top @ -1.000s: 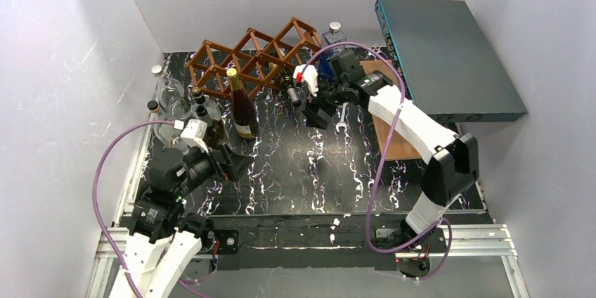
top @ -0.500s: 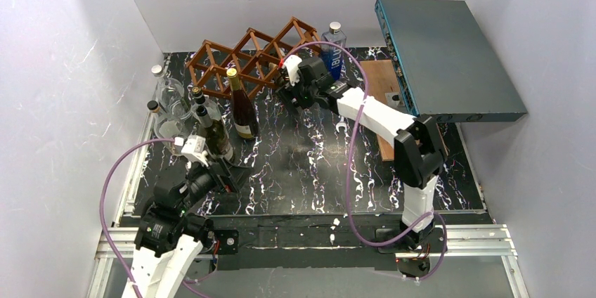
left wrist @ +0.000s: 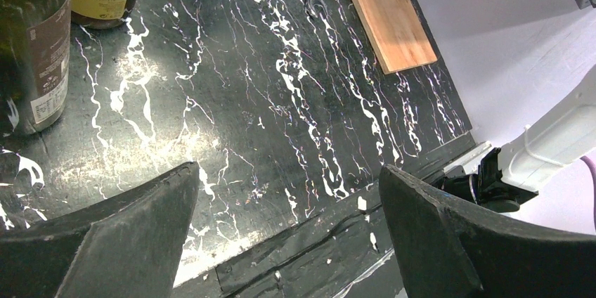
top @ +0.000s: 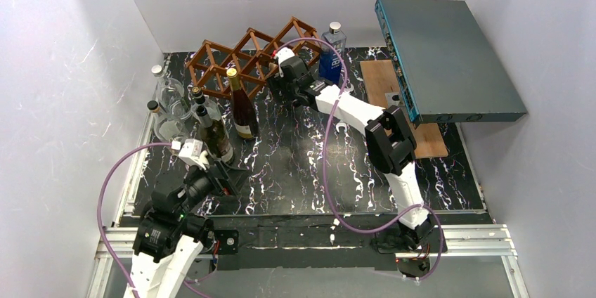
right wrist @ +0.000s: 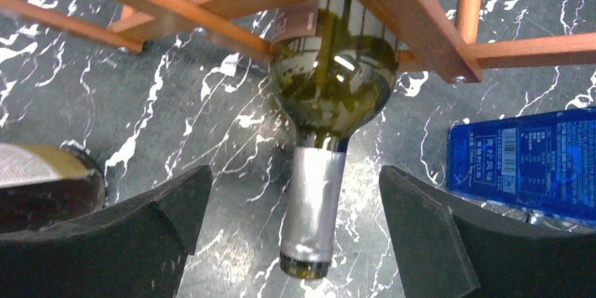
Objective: Take the wine bottle off the wine rack
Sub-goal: Pick up the wine bottle from the wine rack.
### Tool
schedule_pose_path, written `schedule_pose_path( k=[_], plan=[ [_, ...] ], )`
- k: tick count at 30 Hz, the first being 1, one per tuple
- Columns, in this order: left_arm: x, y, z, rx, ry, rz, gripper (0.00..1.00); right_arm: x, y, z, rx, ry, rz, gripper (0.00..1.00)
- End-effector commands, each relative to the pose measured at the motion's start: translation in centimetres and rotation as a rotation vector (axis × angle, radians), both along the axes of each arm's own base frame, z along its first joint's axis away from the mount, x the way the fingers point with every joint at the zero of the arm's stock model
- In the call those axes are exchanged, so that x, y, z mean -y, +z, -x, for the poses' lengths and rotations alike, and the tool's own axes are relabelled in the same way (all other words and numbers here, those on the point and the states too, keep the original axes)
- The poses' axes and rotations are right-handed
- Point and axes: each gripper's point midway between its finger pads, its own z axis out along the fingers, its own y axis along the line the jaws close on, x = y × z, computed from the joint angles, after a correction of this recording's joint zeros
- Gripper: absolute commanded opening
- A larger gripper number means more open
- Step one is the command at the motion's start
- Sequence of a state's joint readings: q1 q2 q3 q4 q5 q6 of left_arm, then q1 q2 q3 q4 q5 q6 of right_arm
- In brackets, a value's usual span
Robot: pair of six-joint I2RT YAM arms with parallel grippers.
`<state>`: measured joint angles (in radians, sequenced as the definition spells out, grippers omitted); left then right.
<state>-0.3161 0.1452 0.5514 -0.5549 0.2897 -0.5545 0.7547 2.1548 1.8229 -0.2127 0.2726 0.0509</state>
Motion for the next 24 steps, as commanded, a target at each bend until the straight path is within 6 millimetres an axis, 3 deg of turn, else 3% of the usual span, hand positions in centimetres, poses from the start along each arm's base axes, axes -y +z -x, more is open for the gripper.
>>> schedule_pose_path(
  k=[1, 4, 10, 24],
  plan=[
    [-0.3, -0.2, 0.0, 0.008, 0.015, -0.011, 0.98, -0.8, 2.8, -2.7, 0.075, -0.084, -0.074, 0.98],
    [-0.4, -0.3, -0.1, 0.004, 0.015, -0.017, 0.98, -0.8, 3.0, -4.0, 0.083, -0.108, -0.080, 0.98],
    [-0.3, -0.5, -0.3, -0.001, 0.012, -0.027, 0.98, -1.0, 1.5, -5.2, 0.052, -0.109, -0.098, 0.98],
    [-0.2, -0.1, -0.2, 0.025, -0.004, -0.026, 0.98, -2.9, -1.0, -6.2, 0.012, -0.093, -0.160, 0.98]
  ],
)
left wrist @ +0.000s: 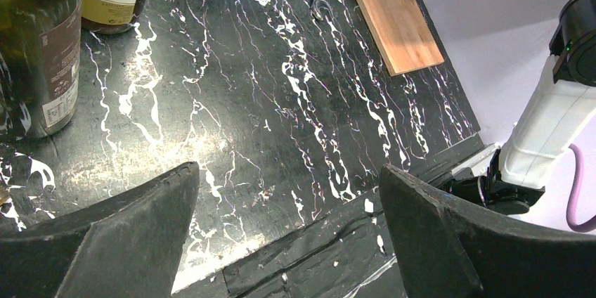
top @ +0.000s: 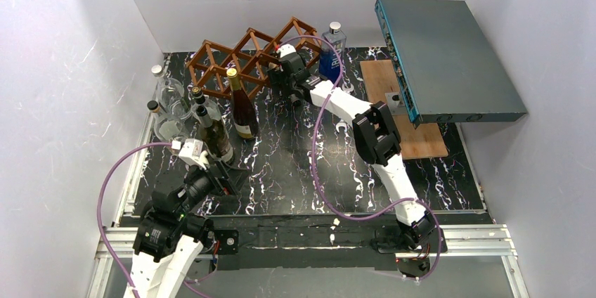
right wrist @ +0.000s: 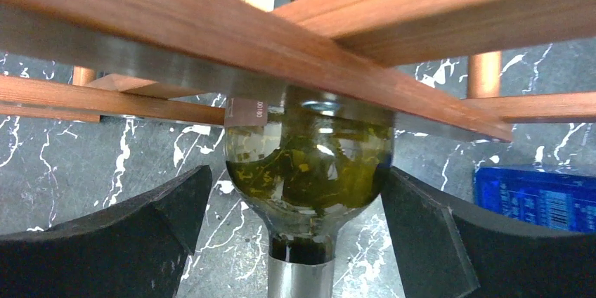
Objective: Take the wine bottle off the wine rack
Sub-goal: Pick up the wine bottle from the wine rack.
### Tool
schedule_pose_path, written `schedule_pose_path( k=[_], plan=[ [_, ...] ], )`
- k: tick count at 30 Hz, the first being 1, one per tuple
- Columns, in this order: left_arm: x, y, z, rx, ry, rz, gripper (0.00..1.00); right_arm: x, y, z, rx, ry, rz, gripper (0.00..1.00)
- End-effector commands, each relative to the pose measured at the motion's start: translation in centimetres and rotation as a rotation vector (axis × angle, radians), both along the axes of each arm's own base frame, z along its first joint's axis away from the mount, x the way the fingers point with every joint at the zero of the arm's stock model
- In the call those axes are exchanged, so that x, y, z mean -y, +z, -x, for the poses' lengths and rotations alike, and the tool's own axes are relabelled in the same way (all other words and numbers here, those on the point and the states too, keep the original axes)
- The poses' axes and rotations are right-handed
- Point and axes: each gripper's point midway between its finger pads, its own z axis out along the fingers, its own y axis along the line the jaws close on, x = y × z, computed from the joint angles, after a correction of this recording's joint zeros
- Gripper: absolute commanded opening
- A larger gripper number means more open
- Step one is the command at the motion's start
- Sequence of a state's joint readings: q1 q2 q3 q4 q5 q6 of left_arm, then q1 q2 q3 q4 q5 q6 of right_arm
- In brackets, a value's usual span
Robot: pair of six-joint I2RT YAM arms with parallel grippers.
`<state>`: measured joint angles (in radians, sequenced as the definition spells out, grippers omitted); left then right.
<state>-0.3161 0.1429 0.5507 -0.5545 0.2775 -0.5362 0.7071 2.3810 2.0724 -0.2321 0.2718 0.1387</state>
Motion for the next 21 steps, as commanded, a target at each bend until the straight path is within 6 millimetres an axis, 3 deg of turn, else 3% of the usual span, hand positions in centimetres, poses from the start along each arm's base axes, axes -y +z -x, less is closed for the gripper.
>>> schedule_pose_path(
  k=[1, 10, 21],
  plan=[
    [0.1, 0.0, -0.1, 0.014, -0.011, -0.008, 0.98, -1.7, 2.1, -1.1, 0.047, -0.006, -0.090, 0.98],
    [0.1, -0.1, -0.1, 0.013, -0.014, -0.009, 0.98, -1.8, 1.6, -1.9, 0.069, -0.020, -0.085, 0.98],
    [0.1, -0.1, -0.2, 0.009, -0.014, -0.010, 0.98, -1.8, 1.8, -2.6, 0.083, -0.004, -0.086, 0.88]
  ],
)
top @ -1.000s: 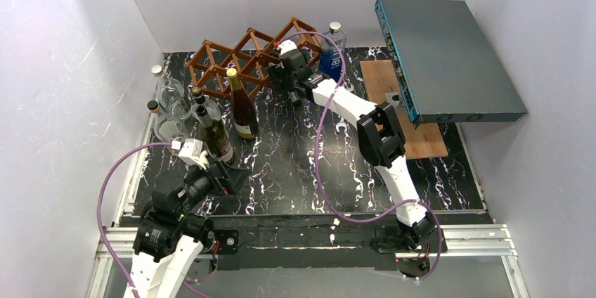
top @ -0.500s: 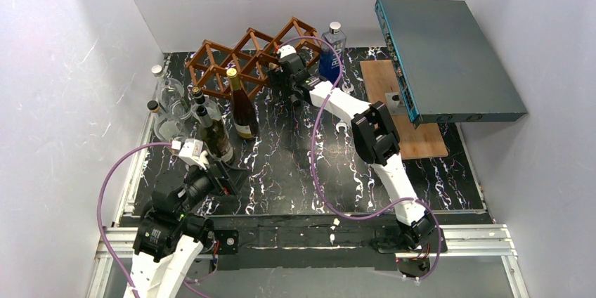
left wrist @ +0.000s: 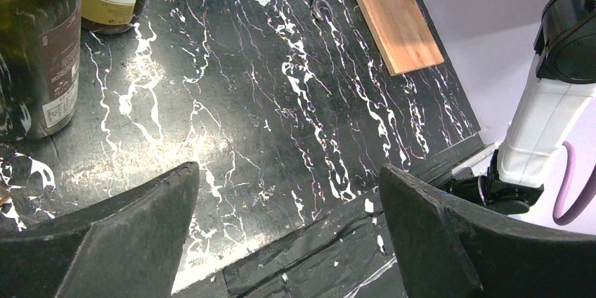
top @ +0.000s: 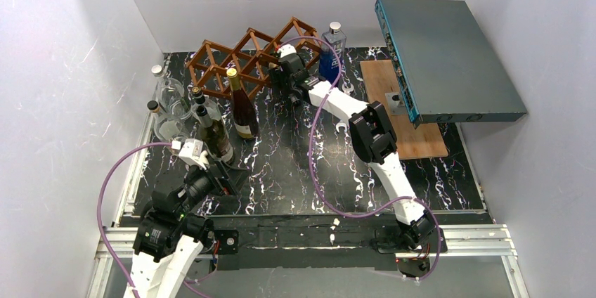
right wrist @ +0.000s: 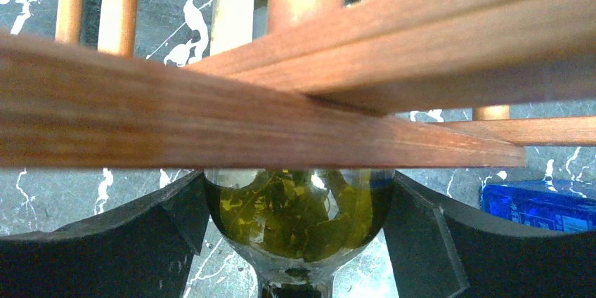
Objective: Take the wine bottle off the wine rack
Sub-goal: Pick up the wine bottle from the wine rack.
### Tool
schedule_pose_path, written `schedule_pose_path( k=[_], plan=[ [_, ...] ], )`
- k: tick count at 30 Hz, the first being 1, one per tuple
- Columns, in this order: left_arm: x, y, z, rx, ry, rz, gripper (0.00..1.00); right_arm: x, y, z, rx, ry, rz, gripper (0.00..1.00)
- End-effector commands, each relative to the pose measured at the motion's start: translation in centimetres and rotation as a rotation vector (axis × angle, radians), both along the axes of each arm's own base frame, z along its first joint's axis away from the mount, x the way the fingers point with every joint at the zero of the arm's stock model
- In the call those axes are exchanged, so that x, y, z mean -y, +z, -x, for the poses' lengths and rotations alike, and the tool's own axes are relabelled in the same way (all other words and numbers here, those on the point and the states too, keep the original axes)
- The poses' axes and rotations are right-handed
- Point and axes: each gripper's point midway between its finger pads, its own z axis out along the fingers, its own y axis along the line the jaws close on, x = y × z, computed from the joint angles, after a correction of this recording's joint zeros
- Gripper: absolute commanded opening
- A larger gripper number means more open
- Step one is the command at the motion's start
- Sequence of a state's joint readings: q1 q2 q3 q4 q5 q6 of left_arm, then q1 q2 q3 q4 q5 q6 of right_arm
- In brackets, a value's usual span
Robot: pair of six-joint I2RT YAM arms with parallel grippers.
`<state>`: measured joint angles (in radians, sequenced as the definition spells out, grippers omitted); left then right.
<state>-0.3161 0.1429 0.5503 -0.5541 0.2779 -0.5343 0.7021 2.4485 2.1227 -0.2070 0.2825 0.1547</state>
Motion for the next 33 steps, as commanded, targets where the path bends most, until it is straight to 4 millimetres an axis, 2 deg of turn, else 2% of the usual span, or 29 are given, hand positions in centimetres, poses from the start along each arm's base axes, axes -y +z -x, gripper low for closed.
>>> schedule_pose_path(
  k=[1, 8, 13, 19, 24, 33],
  plan=[
    [0.2, -0.1, -0.2, 0.007, -0.014, -0.010, 0.98, -1.4, 3.5, -1.4, 0.082, 0.024, -0.071, 0.85],
    [0.2, -0.1, -0.1, 0.007, -0.019, -0.009, 0.98, -1.6, 4.1, -0.7, 0.074, 0.086, -0.076, 0.56],
    [0.3, 0.0, 0.0, 0.011, -0.023, -0.006, 0.98, -1.5, 5.5, 0.2, 0.081, 0.128, -0.083, 0.33],
    [0.4, 0.1, 0.1, 0.016, -0.030, -0.003, 0.98, -0.7, 7.6, 1.5, 0.102, 0.146, -0.089, 0.26],
    [0.4, 0.3, 0.2, 0.026, -0.035, 0.003, 0.98, 0.0, 8.4, 2.6, 0.111, 0.155, -0.081, 0.23],
    [0.6, 0.3, 0.3, 0.026, -0.047, 0.007, 0.98, 0.7, 8.2, 6.0, 0.118, 0.199, -0.046, 0.20]
  ],
)
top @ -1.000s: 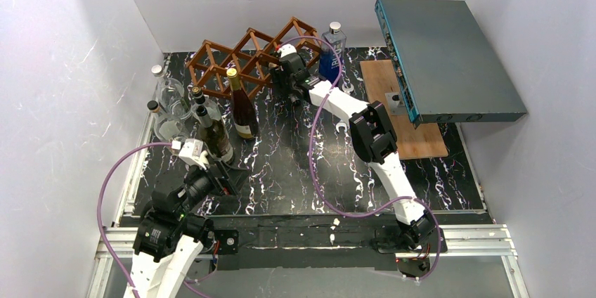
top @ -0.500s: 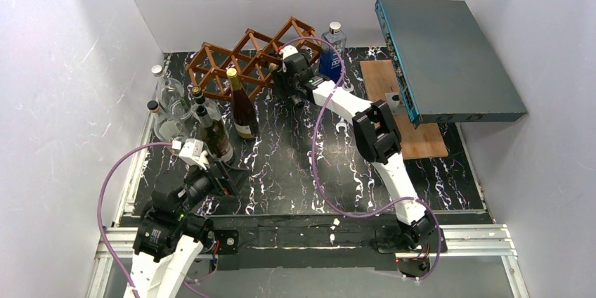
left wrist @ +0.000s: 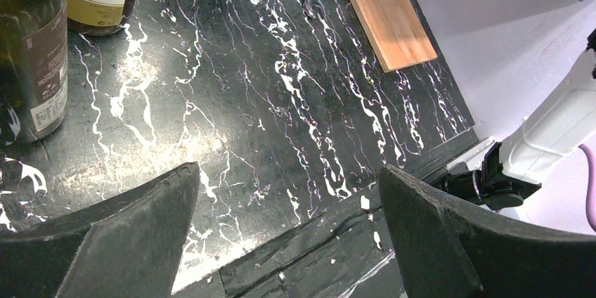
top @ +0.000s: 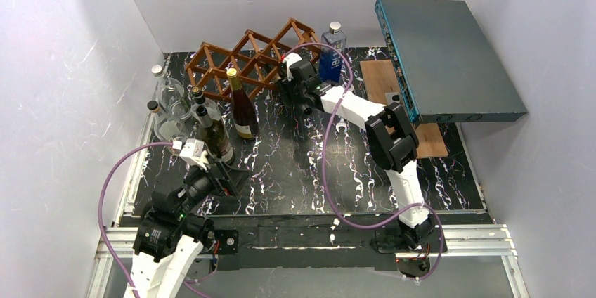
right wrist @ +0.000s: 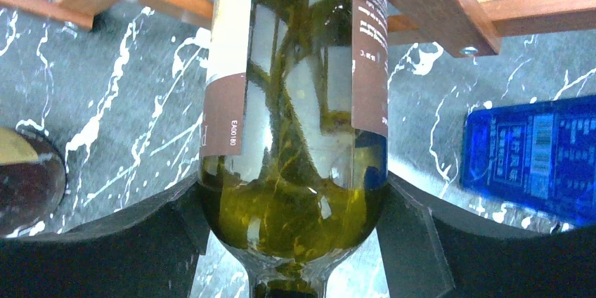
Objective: Take the wine bottle off the wine rack
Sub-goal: Pick up the wine bottle from the wine rack.
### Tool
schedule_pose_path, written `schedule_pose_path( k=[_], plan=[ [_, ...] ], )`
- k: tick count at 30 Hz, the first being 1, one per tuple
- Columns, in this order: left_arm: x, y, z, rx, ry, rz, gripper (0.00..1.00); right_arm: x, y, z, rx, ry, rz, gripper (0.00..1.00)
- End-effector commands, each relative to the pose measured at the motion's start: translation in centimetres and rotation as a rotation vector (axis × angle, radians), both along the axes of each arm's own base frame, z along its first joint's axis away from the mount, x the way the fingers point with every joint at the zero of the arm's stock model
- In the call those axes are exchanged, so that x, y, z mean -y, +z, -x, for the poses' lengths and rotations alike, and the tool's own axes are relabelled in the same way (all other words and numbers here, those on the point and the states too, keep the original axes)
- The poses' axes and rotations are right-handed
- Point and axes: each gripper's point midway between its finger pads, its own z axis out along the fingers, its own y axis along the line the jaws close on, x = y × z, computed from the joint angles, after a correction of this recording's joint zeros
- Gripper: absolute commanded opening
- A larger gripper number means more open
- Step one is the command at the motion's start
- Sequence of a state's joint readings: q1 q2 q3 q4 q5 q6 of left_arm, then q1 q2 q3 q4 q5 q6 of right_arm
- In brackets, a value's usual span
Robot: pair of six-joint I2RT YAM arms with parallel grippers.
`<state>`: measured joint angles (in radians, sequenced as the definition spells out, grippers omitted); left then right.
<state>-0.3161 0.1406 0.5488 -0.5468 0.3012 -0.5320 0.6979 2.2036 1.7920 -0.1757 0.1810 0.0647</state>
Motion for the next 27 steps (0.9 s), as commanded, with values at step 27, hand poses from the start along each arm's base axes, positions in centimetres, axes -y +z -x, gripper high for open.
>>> schedule_pose_path(
  k=[27],
  plan=[
    [0.7, 0.0, 0.0, 0.008, -0.046, 0.001, 0.99, 2.0, 6.9, 6.2, 0.171, 0.082, -0.111, 0.17]
  ],
)
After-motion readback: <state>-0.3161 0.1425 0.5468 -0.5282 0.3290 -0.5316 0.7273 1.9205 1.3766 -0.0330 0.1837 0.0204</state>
